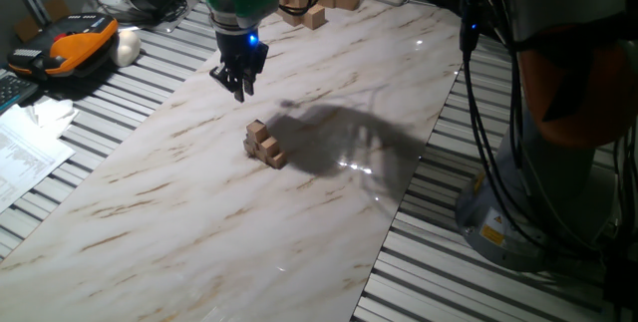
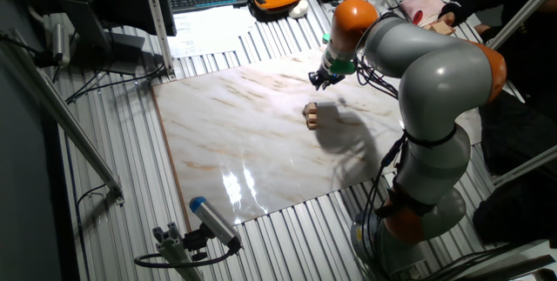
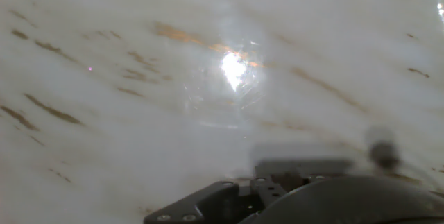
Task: Stack the blocks into a pyramid shape
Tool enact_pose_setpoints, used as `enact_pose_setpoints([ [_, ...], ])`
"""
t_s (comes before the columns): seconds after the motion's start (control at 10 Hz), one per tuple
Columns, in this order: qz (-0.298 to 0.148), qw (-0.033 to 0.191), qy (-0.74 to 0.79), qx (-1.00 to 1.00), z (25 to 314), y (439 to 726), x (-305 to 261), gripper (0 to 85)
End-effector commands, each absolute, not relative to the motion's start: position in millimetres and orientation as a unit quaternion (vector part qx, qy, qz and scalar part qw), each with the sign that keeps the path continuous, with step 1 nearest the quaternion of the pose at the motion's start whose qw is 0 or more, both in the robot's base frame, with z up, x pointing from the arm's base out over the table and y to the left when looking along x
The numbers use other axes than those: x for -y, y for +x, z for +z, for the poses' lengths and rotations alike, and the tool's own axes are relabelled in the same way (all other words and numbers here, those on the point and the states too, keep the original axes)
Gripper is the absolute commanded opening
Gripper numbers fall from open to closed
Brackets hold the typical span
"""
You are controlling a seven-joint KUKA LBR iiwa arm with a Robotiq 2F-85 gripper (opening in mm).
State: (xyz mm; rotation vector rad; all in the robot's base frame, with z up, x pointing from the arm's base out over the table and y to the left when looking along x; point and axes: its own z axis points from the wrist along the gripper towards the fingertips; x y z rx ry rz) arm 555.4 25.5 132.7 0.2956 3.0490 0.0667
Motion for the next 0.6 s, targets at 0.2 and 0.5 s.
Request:
enact_pose_setpoints([
  [0.2, 0.021, 0.046, 0.081, -0.995, 134.2, 555.4, -26.0, 17.0],
  [0.5, 0.018, 0.047, 0.081, -0.995, 137.1, 556.5, -25.1, 17.0],
])
